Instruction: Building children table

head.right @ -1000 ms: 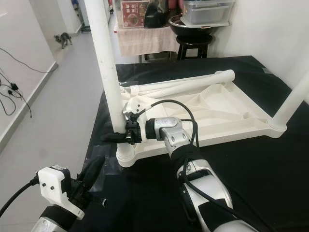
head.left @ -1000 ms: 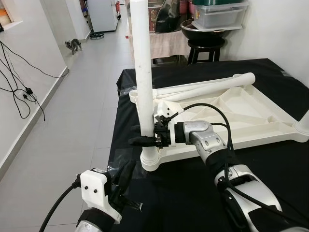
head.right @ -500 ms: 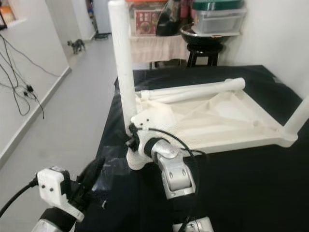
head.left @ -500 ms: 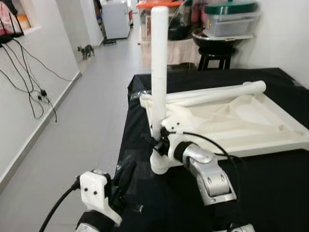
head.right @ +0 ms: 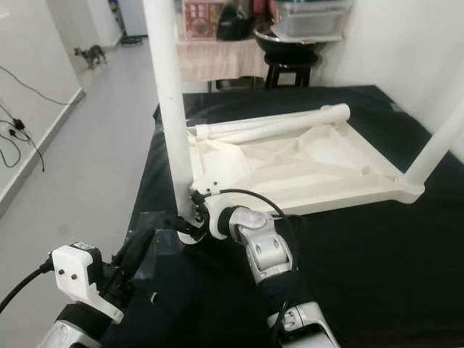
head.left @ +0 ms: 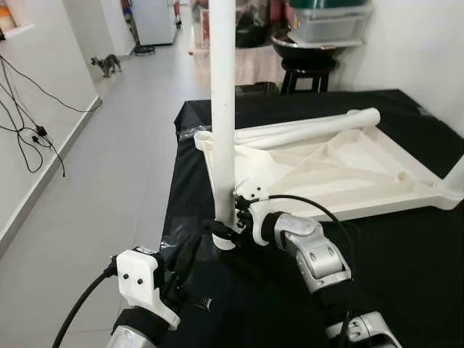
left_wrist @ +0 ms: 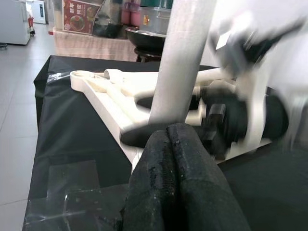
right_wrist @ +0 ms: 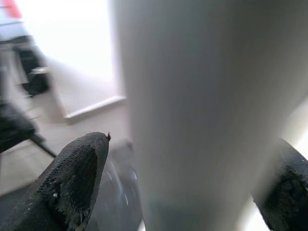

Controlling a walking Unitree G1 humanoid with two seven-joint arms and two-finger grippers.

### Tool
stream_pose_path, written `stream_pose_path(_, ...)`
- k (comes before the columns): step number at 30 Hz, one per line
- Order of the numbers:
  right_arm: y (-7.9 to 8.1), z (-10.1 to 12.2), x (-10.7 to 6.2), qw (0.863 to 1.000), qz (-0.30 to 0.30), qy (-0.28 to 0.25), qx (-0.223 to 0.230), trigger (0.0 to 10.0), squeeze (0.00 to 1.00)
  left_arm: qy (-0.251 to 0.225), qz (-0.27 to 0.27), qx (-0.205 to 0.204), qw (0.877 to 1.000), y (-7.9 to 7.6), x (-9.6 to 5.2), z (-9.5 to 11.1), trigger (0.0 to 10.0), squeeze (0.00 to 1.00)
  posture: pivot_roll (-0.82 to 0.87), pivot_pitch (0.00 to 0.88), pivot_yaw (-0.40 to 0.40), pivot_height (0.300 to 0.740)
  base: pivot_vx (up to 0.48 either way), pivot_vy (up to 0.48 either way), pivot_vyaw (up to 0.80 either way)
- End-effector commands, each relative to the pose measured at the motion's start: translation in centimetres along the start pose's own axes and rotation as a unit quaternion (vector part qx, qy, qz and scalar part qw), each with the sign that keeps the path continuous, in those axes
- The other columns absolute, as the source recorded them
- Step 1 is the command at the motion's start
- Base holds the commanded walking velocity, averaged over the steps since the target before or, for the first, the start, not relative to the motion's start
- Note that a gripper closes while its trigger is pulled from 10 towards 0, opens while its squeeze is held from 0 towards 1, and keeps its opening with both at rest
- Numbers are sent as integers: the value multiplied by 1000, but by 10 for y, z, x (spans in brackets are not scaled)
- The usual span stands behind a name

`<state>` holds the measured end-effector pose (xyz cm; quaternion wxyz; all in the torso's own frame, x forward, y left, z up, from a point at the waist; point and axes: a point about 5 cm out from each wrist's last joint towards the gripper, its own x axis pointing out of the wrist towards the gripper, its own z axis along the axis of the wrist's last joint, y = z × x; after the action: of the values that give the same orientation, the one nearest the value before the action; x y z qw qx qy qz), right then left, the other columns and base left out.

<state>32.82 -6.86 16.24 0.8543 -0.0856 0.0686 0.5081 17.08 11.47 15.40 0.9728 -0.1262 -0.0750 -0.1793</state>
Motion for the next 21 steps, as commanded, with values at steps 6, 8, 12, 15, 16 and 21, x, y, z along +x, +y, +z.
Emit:
stream_pose_path(6,-15,1,7,991,127,17,-41,10000,0,12,4,3,1000,0,-1,-6,10000,0,21,5,18,740,0,0,0)
stream_pose_path(8,-17,1,9,990,136,24,-39,10000,0,12,5,3,1000,0,-1,-7,10000,0,22,5,17,740,0,0,0)
stream_pose_path(12,-21,3,13,986,160,28,-22,0,0,12,6,3,1000,0,-1,-6,10000,0,27,9,17,740,0,0,0)
stream_pose_path(15,-24,4,11,986,162,28,-17,0,0,11,7,3,1000,0,0,-6,10000,0,28,11,18,740,0,0,0)
stream_pose_path(16,-25,3,10,987,157,32,-19,0,0,11,7,3,1000,0,0,-6,10000,0,28,11,18,740,0,0,0)
stream_pose_path(21,-32,0,5,989,141,27,-24,0,0,10,7,2,1000,-1,0,-5,10000,0,18,24,18,740,0,0,0)
